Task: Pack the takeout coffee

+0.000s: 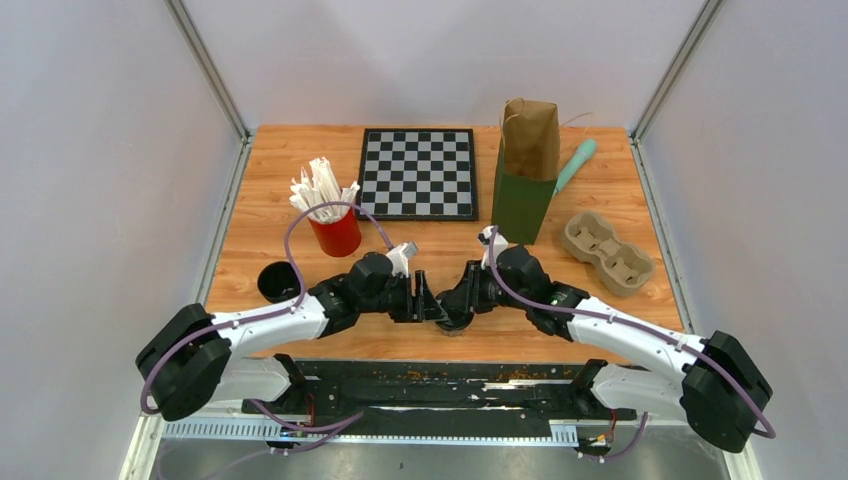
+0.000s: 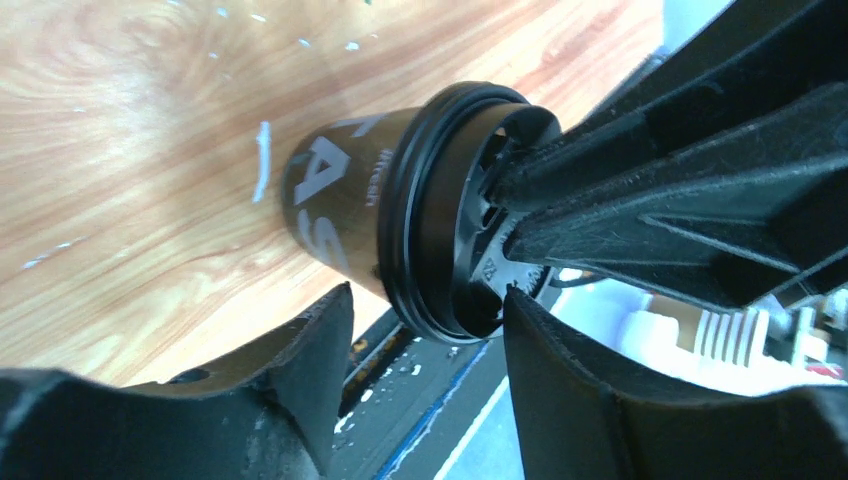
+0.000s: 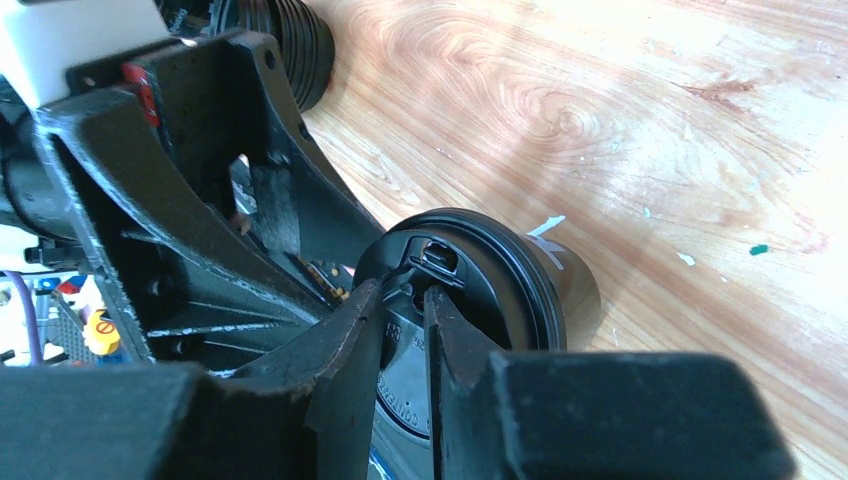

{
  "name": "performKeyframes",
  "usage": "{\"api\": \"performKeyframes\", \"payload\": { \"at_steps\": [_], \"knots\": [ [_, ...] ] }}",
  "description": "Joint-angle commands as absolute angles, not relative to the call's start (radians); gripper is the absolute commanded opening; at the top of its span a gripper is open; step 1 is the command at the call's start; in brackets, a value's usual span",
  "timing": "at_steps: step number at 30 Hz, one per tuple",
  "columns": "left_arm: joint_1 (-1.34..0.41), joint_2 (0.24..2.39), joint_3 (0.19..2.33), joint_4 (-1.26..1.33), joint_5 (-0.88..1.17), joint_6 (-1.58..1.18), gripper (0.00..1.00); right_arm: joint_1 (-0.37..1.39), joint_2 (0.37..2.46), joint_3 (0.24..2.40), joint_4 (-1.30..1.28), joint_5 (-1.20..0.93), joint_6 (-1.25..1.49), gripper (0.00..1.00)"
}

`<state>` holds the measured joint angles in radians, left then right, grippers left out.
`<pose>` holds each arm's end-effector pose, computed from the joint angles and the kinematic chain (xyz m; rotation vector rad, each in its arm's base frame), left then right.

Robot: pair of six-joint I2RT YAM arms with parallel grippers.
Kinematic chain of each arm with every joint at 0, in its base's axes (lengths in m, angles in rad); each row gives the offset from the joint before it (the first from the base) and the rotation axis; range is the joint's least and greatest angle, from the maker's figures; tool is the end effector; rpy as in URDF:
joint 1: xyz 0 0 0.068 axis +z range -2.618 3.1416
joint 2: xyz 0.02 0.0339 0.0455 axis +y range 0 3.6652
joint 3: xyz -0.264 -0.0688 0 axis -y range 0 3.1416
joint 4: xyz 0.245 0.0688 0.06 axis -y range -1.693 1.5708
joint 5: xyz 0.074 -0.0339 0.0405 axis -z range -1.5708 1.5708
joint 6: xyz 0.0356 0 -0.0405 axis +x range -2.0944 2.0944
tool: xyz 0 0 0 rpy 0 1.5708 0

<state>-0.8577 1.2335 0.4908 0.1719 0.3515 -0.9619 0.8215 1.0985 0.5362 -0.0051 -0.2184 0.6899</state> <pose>0.1504 -0.1926 0.1831 0.1101 2.4659 -1.3273 0.1516 0.1743 0.2103 -0.2935 2.3197 1.0642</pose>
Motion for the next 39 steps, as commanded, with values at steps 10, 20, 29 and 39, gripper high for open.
{"api": "performKeyframes", "payload": {
  "at_steps": [10,20,29,39],
  "knots": [
    [-0.861,1.062,0.751,-0.302,0.052,-0.686,0.72,0.824,1.071,0.781,-0.371,-0.173,0.541,0.35],
    [-0.861,0.852,0.897,-0.575,-0.182,-0.519,1.00,0.840,1.080,0.900,-0.549,-0.054,0.497,0.84],
    [-0.861,0.652,0.809,-0.635,-0.286,-0.432,1.00,0.941,1.172,0.982,-0.664,0.103,0.477,0.98],
    [-0.861,0.550,0.735,-0.614,-0.320,-0.421,1.00,1.009,1.285,1.058,-0.710,0.171,0.467,0.95]
  ]
}}
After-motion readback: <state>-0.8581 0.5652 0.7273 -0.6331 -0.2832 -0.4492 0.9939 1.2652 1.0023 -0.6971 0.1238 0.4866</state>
